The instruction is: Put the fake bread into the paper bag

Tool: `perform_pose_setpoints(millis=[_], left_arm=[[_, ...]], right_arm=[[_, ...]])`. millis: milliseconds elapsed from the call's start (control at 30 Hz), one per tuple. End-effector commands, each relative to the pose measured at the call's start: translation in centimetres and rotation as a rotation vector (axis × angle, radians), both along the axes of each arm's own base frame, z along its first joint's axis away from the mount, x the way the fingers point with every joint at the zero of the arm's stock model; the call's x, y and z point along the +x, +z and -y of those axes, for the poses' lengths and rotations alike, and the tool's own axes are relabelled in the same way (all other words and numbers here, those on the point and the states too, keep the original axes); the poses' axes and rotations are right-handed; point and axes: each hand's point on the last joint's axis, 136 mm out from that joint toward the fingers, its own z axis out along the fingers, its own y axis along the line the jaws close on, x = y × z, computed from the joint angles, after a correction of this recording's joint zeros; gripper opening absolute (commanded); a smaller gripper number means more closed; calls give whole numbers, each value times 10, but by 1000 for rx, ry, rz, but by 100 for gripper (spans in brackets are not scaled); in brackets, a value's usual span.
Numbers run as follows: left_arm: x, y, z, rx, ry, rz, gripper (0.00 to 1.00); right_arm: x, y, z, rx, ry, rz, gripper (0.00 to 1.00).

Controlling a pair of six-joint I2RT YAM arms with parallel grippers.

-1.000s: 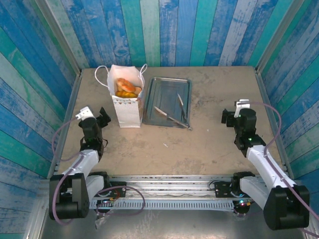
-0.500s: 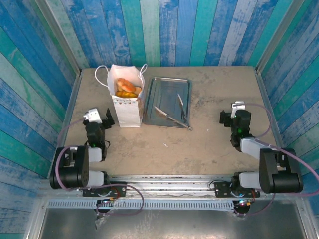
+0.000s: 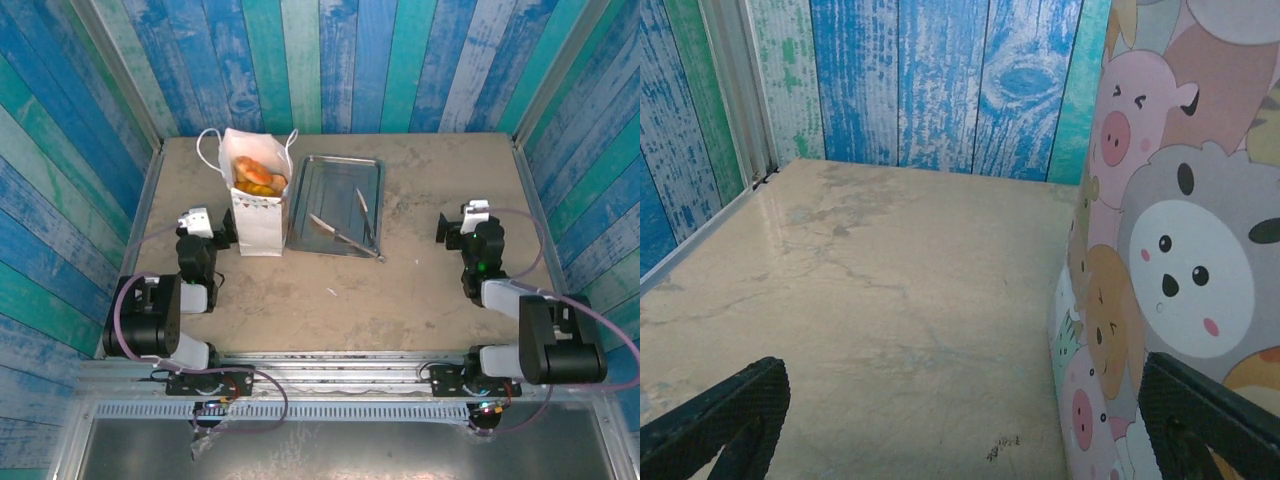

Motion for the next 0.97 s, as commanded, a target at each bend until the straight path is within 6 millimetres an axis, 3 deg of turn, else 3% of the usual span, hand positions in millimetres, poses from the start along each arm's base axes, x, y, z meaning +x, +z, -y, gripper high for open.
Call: perform_pose_setpoints(millis=[0,67,167,933], left_arm=[[2,-9,2,21,-10,-31,94],[2,-8,2,21,-9,-30,94],[3,-8,2,23,-9,-30,94],[7,-10,10,48,-32,-50,94]], right_arm=[[4,-8,-8,26,36,44,100],[10,-10,-13,23,65,69,100],[23,-19,-15,15,65,-56,100],[22,-19,-17,-4,66,-50,100]])
